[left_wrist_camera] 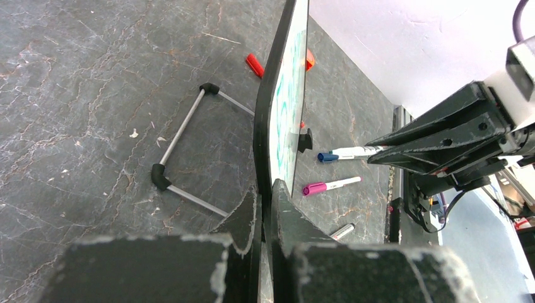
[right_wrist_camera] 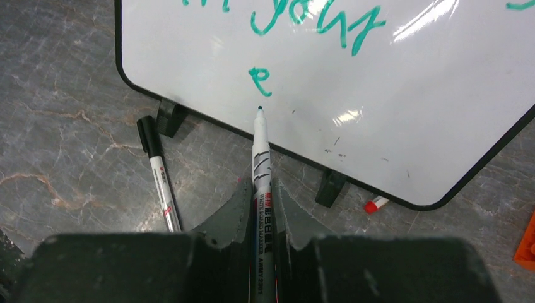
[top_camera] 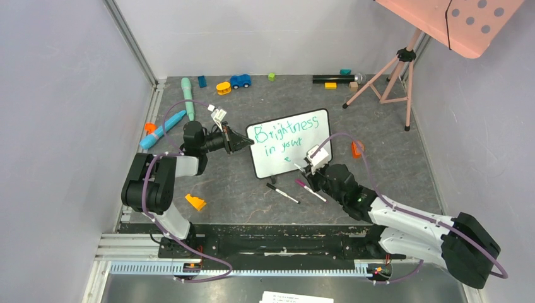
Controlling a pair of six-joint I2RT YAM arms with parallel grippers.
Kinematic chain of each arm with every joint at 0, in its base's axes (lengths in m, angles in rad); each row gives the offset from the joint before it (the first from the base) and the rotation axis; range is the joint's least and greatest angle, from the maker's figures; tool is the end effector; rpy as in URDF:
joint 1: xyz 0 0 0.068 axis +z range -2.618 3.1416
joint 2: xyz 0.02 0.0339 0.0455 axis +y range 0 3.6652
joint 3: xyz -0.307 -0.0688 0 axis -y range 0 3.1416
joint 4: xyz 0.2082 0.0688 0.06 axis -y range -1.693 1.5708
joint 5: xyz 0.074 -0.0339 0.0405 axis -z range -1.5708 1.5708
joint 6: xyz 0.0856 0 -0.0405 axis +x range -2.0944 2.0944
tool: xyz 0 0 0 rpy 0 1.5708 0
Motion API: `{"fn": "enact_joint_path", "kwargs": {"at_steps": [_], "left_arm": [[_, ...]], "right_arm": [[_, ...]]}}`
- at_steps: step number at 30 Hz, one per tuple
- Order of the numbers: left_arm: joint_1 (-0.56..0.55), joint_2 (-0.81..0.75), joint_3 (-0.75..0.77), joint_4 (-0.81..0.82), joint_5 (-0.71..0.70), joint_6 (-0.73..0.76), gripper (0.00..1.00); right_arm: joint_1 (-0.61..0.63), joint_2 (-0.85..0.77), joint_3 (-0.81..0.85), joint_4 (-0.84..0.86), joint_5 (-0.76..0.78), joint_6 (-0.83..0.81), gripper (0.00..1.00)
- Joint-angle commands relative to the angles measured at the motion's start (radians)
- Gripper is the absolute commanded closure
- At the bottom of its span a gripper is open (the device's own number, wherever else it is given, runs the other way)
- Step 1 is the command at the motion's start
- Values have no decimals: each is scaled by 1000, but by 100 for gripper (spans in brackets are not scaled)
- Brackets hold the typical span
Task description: Write a sentence on the whiteboard
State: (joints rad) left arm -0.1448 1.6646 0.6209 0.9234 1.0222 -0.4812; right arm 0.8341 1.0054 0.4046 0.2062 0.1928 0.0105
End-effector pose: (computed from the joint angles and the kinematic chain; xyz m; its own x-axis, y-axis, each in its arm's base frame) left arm 0.3092 -0.1189 0.2552 -0.5281 -0.1669 -0.8326 0.7548 0.3571 -0.5503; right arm 0.1513 0.1423 0.2438 -0.2647 -0.2764 -0.9239 -0.6054 0.7934 -0.0640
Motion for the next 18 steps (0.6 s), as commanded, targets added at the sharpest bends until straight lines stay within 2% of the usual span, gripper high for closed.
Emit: {"fn": "enact_joint_path", "kwargs": {"at_steps": [1,6,15,18], "left_arm": [[-11,1,8,-29,-11,139,98],[-11,3,6,-10,-5,125,98],[-10,21,14,-2,1,116,98],[-10,17,15,-10,-1,123,98]], "right_arm": [[-1,-59,-92,198,-50,-38,100],[0,-103,-148,310,-11,-25,100],[0,-14,-205,517,-43,-21,100],[0,-10,-204,495,-15,-22,100]]}}
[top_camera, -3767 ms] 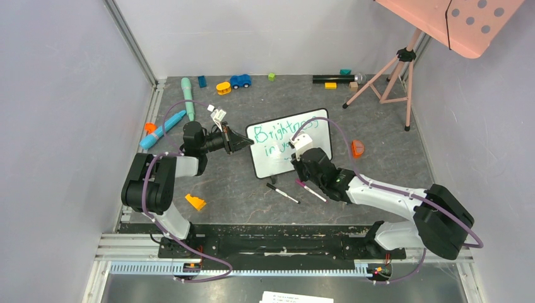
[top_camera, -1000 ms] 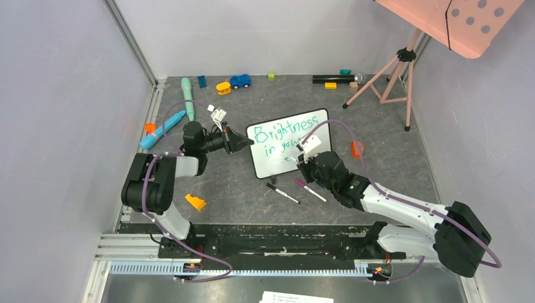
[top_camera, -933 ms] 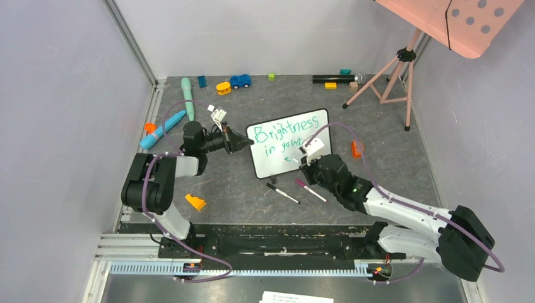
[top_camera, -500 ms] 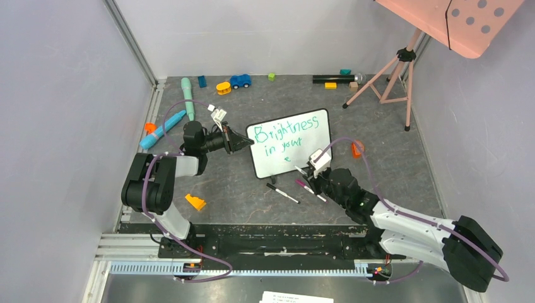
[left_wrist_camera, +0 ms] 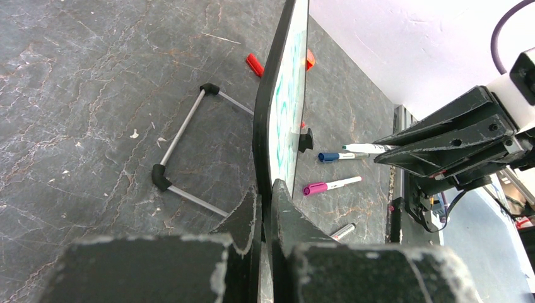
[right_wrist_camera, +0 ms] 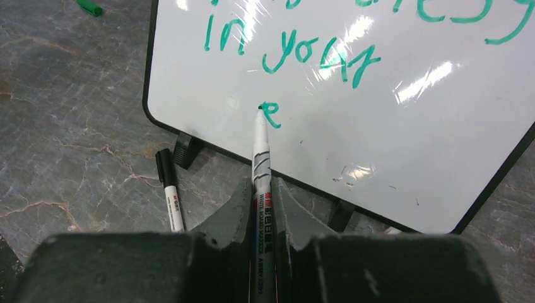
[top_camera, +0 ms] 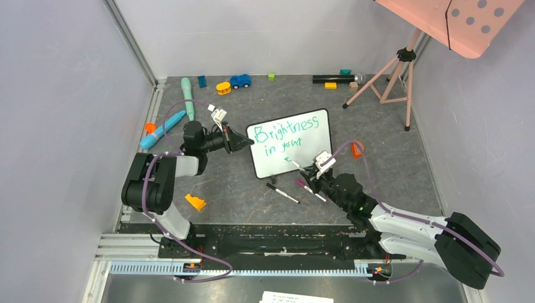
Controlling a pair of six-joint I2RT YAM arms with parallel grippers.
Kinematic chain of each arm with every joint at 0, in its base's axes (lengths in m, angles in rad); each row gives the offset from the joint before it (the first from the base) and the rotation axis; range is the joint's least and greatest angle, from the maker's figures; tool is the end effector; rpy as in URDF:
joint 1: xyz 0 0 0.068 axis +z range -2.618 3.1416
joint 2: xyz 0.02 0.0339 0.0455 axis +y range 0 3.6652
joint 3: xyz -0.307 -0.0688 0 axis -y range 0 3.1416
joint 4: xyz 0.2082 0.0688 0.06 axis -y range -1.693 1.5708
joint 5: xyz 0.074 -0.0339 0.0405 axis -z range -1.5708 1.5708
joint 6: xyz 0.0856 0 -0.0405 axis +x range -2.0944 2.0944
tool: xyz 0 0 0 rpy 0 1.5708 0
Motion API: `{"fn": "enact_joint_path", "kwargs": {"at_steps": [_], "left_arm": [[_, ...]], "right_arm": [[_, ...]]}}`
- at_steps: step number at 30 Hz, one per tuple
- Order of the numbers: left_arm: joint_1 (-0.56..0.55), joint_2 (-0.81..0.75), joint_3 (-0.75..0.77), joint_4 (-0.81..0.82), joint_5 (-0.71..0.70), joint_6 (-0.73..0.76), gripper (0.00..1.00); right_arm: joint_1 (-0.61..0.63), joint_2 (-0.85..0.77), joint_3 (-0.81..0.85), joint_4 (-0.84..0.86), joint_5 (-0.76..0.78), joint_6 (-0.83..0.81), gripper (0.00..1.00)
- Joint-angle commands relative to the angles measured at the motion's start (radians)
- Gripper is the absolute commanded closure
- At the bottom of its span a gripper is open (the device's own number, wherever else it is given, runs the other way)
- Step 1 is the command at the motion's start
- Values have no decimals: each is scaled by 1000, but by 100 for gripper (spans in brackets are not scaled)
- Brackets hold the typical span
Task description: Write a sentence on the whiteboard
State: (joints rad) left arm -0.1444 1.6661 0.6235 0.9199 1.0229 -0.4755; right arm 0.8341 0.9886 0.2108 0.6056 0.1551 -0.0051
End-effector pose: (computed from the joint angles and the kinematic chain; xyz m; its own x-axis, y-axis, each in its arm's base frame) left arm 0.3098 -0.1189 0.2550 -0.5258 -0.1645 -0.8346 0.7566 0.3580 -0.5472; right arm 0.1427 0.1377 0.2394 -0.1119 -0.1309 -0.9851 -0.6301 0.7759 -0.0315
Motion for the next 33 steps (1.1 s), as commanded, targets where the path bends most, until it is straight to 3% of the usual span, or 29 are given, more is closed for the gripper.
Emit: {"fn": "enact_joint_path", "kwargs": {"at_steps": [1,22,33], "left_arm": [[-11,12,13,-21,-5,126,98],[-11,9,-4,43,3,92,98],[-11,-12,-2,-13,-9,129,98]], "right_arm": [[1,12,-10,89,32,-6,100],[1,128,53,70,18,-12,100],[1,201,108,63,33,-7,100]]}}
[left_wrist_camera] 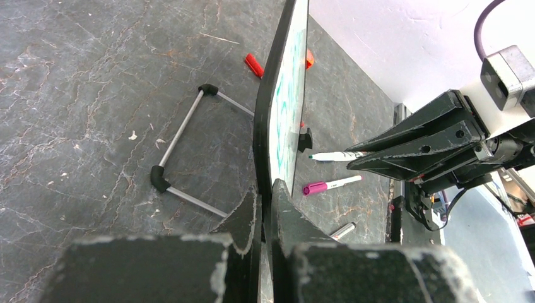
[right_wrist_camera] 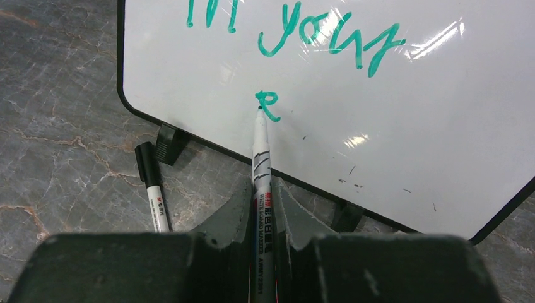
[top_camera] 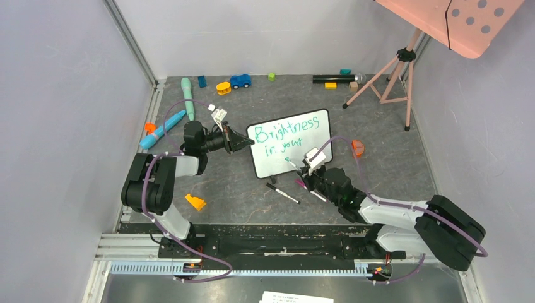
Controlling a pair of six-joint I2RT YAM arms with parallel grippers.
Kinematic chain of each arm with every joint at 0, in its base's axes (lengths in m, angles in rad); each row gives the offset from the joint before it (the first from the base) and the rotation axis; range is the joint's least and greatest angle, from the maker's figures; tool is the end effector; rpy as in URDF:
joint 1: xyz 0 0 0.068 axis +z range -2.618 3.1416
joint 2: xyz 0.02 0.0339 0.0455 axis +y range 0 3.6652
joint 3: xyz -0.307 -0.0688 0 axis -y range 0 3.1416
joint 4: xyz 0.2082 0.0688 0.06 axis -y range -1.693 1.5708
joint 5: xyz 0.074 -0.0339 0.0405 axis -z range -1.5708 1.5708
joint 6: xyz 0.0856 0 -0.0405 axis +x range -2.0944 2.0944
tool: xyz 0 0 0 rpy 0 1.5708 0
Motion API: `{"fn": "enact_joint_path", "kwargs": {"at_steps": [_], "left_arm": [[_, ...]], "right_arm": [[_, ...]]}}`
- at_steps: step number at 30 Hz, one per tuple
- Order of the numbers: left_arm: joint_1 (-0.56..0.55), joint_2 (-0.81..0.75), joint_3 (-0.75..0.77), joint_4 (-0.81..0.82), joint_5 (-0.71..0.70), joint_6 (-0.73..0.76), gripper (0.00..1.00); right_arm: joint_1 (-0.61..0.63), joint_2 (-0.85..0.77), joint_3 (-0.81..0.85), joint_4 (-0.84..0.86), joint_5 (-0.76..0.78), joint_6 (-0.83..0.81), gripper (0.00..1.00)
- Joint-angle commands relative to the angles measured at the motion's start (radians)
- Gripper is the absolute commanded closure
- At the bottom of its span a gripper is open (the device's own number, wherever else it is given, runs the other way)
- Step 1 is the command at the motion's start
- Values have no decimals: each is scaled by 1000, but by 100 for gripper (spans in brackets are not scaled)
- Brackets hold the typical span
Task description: Write a sentence on the whiteboard
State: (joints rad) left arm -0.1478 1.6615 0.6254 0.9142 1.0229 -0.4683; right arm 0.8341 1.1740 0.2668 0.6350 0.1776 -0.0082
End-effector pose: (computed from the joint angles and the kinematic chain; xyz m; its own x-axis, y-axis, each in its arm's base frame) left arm 0.3090 -0.1199 0.2563 -0.5202 -0.1603 -0.8389 0.7620 0.3565 -0.5406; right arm 0.1652 0.1597 0.2270 -0.1756 -0.2056 -0.9628 -0.6162 0.7857 -0.0554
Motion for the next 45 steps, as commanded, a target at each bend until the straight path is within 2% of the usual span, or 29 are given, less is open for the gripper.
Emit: {"fn": "enact_joint_path", "kwargs": {"at_steps": [1,45], "left_arm": [[-7,-6,-3,-7,-9,122,98],[-7,-11,-1,-17,-9,126,98]], "right_arm": [[1,21,53,36,10,-3,100],[1,127,113,2,62,-4,100]]}}
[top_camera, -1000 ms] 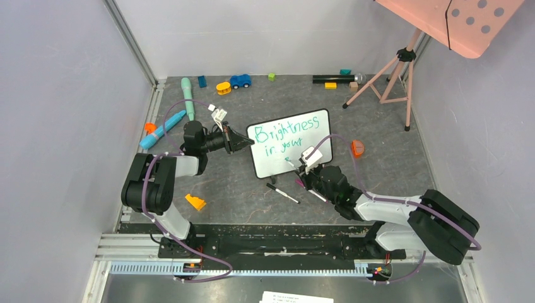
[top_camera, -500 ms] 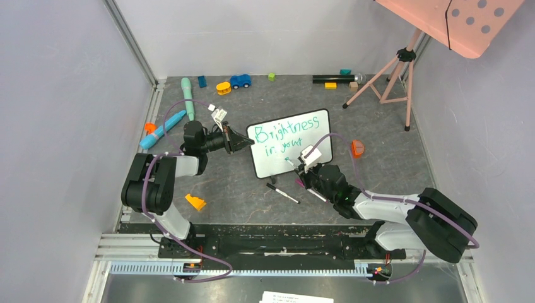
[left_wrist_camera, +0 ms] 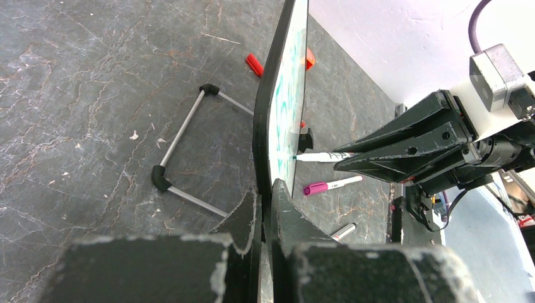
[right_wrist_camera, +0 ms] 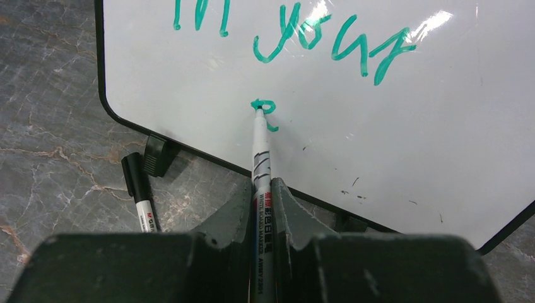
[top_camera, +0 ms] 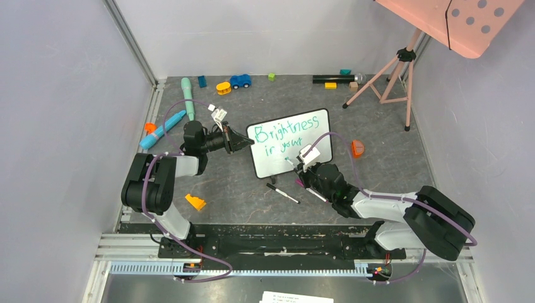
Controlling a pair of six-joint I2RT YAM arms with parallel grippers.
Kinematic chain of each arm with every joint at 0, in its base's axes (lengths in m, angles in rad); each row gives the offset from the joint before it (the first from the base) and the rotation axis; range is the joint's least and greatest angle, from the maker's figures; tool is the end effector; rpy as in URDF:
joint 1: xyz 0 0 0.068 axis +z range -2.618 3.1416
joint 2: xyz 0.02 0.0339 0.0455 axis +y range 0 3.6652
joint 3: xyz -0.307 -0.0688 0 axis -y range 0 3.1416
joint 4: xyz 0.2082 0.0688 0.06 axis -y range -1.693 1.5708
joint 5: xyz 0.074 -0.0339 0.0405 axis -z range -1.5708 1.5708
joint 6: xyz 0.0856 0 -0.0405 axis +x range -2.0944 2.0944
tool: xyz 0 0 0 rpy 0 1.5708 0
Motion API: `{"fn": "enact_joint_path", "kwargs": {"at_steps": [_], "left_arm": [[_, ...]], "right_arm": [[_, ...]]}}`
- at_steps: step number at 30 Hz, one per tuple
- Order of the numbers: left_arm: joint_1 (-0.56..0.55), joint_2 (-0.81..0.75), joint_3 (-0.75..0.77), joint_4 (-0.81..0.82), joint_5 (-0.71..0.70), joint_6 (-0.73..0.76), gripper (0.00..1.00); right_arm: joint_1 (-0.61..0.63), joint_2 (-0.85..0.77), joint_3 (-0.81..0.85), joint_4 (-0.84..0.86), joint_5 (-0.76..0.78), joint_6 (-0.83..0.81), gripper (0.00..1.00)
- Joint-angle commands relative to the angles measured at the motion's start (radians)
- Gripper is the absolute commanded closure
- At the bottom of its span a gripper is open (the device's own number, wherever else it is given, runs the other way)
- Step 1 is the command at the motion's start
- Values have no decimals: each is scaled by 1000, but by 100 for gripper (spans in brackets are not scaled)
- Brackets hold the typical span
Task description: Write a sentence on the whiteboard
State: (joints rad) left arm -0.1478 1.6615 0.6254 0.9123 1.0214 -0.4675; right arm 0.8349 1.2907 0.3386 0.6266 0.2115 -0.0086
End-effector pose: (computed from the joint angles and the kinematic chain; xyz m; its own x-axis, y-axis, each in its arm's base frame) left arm 0.3090 -0.1198 0.2560 -0.5209 -0.1604 -0.8384 0.7609 0.3580 -0.5412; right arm 0.1839 0.1763 0.2233 -0.2096 -0.2439 -0.9469 -0.5930 0.8017 -0.0753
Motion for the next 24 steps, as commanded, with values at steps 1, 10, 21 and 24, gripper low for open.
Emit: {"fn": "enact_joint_path", "kwargs": {"at_steps": [1,10,21,24], "left_arm": [[-7,-11,0,-15,-7,125,98],[-7,-11,0,-16,-6,127,98],[-7,-13,0,-18,-7,129,98],[-7,-13,-1,-19,-7,131,98]], "right_arm": [[-1,9,42,7,34,-4,100],[-1,-5,42,-21,127,6,100],[-1,0,55,-32,135,5,100],[-1,1,57,-33,132,5,100]]}}
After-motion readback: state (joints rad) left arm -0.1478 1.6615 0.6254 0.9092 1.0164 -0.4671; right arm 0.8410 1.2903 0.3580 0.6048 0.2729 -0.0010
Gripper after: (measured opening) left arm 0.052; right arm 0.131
